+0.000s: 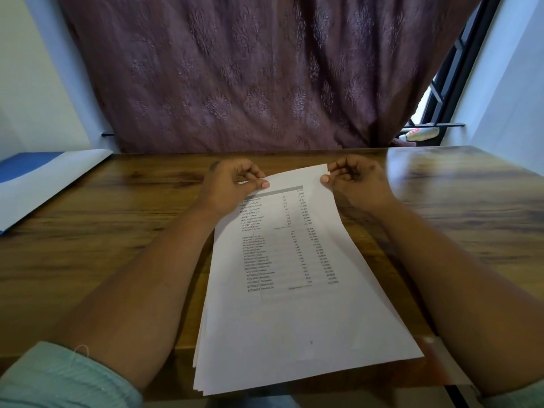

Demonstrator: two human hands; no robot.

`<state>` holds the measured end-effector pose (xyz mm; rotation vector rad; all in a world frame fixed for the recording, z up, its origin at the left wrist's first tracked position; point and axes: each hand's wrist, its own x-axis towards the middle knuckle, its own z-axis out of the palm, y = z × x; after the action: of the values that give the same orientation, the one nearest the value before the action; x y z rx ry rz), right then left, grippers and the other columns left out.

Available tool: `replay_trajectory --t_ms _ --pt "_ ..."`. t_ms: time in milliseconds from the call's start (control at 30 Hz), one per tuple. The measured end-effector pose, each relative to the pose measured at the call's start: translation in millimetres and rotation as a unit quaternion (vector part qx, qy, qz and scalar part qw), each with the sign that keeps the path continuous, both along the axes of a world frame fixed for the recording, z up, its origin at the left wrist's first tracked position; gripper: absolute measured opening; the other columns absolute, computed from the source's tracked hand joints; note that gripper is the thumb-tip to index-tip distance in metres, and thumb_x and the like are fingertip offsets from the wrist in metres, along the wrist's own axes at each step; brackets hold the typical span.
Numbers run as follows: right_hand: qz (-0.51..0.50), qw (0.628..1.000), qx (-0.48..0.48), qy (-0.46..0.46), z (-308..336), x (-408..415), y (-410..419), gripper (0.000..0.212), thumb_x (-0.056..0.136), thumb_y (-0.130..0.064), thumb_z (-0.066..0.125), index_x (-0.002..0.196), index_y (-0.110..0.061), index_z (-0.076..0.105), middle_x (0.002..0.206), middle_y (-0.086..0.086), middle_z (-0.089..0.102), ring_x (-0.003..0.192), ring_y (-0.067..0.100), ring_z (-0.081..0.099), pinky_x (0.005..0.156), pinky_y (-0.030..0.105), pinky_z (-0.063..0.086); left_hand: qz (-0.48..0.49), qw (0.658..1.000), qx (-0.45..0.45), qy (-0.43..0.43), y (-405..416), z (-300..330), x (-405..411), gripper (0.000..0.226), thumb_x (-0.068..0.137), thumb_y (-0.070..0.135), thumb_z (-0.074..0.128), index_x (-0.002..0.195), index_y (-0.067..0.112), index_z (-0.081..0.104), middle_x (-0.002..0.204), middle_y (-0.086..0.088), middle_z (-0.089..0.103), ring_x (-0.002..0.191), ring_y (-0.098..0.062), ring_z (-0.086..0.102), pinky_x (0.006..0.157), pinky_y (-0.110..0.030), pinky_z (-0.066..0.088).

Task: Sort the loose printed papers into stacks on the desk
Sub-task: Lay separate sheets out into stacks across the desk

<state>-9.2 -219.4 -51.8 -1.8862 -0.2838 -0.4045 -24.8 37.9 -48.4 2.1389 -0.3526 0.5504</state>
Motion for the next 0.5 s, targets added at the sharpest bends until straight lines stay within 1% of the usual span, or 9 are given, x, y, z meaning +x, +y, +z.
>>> replay_trajectory --t_ms 67,100,167,200,233,267,367,433,500 --pt "0.007 1.0 0.0 0.005 0 -1 0 0.019 0.081 -0.017 0.078 0.097 -0.016 0.067 0.097 0.006 0.07 0.082 0.016 0.067 0.076 0.02 0.057 0.0 1.0 0.011 -0.011 1 0 1 0.014 0.08 0.022 0.08 0.078 0.028 0.067 0.082 0.018 0.069 0.08 0.004 0.064 0.07 -0.023 0.051" --pt "0.005 1.0 -0.001 0.007 1 -2 0 0.02 0.083 -0.018 0.076 0.1 -0.017 0.067 0.099 0.002 0.07 0.087 0.015 0.068 0.077 0.019 0.057 -0.001 1.0 0.018 -0.018 2 0 1 0.012 0.082 0.023 0.078 0.08 0.027 0.068 0.084 0.019 0.068 0.083 0.006 0.063 0.073 -0.024 0.05" --pt "-0.011 1.0 -0.023 -0.008 3 -3 1 0.021 0.087 -0.025 0.073 0.105 -0.022 0.065 0.11 -0.003 0.066 0.096 0.008 0.064 0.073 0.01 0.052 0.006 0.998 0.045 -0.046 6 1 3 0.005 0.085 0.025 0.075 0.084 0.025 0.07 0.091 0.019 0.068 0.1 0.003 0.061 0.091 -0.032 0.047" --pt "-0.025 0.998 -0.048 -0.015 4 -5 2 0.021 0.088 -0.028 0.071 0.107 -0.024 0.064 0.114 -0.004 0.064 0.098 0.005 0.061 0.07 0.006 0.047 0.021 0.995 0.069 -0.071 9 1 5 0.004 0.085 0.027 0.074 0.087 0.025 0.072 0.097 0.019 0.068 0.112 -0.003 0.057 0.101 -0.037 0.04" --pt "-0.033 0.997 -0.066 -0.014 4 -7 2 0.022 0.088 -0.032 0.07 0.108 -0.026 0.064 0.116 -0.006 0.063 0.098 0.003 0.059 0.069 0.004 0.043 0.041 0.99 0.094 -0.094 12 3 5 0.007 0.086 0.031 0.073 0.089 0.025 0.073 0.102 0.019 0.067 0.122 -0.007 0.049 0.106 -0.041 0.031" --pt "-0.028 0.997 -0.074 -0.004 5 -9 2 0.024 0.087 -0.034 0.07 0.109 -0.026 0.064 0.113 -0.008 0.064 0.097 0.001 0.06 0.069 0.005 0.042 0.059 0.986 0.112 -0.11 15 5 6 0.01 0.086 0.035 0.071 0.091 0.026 0.073 0.107 0.02 0.066 0.126 -0.01 0.044 0.108 -0.043 0.025" --pt "0.051 0.995 -0.071 0.056 8 -16 2 0.037 0.077 -0.032 0.081 0.111 -0.027 0.065 0.103 -0.014 0.07 0.089 -0.002 0.066 0.068 0.009 0.049 0.093 0.982 0.122 -0.114 25 13 3 0.012 0.089 0.041 0.067 0.092 0.031 0.072 0.114 0.016 0.066 0.127 -0.011 0.04 0.111 -0.052 0.02" --pt "0.104 0.986 -0.092 0.091 9 -16 1 0.043 0.072 -0.028 0.085 0.111 -0.025 0.065 0.1 -0.007 0.074 0.088 0.003 0.07 0.075 0.019 0.056 0.092 0.985 0.1 -0.11 33 18 -1 0.005 0.09 0.041 0.065 0.086 0.038 0.067 0.111 0.024 0.062 0.124 -0.01 0.039 0.11 -0.059 0.021" --pt "0.144 0.972 -0.118 0.143 13 -21 2 0.036 0.074 -0.024 0.084 0.107 -0.022 0.067 0.094 0.0 0.075 0.087 0.013 0.072 0.075 0.025 0.055 0.092 0.986 0.078 -0.118 39 21 -5 0.008 0.09 0.043 0.064 0.082 0.042 0.063 0.107 0.031 0.059 0.122 -0.01 0.04 0.108 -0.062 0.025"
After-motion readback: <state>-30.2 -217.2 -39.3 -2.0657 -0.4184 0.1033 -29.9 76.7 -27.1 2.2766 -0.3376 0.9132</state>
